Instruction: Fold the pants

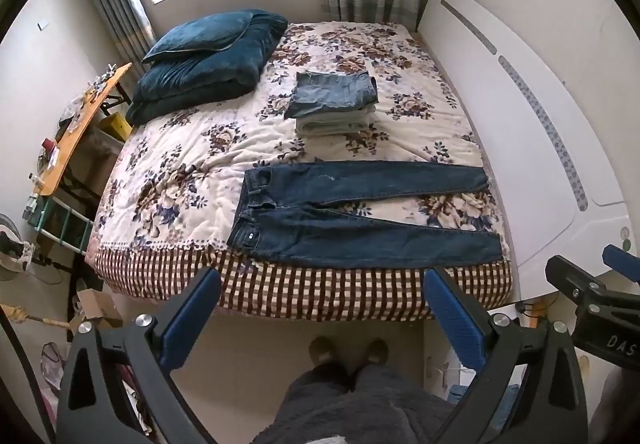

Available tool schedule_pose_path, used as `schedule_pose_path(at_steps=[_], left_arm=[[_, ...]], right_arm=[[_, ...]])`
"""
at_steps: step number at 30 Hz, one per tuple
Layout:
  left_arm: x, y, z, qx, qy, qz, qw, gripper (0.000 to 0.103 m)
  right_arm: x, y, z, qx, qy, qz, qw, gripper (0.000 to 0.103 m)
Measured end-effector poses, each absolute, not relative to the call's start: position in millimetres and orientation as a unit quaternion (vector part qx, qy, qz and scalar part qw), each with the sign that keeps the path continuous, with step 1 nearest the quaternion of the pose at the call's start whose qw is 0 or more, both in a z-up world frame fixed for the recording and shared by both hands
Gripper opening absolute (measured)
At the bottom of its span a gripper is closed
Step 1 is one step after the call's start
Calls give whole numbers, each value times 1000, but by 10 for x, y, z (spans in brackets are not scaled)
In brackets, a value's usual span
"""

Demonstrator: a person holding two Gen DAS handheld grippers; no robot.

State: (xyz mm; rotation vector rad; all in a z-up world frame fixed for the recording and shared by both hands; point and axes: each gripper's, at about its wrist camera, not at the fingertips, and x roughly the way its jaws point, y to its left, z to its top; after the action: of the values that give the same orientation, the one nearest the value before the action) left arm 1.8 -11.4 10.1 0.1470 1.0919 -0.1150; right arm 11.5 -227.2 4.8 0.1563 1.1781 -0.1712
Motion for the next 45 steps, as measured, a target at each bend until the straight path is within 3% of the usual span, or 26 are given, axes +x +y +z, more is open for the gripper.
schedule_pose_path(at_steps=[45], left_arm=[[-3,-149,112,68,516,-56,852,103]], right_arm=[[57,-2263,195,81,551,-75,827,103]])
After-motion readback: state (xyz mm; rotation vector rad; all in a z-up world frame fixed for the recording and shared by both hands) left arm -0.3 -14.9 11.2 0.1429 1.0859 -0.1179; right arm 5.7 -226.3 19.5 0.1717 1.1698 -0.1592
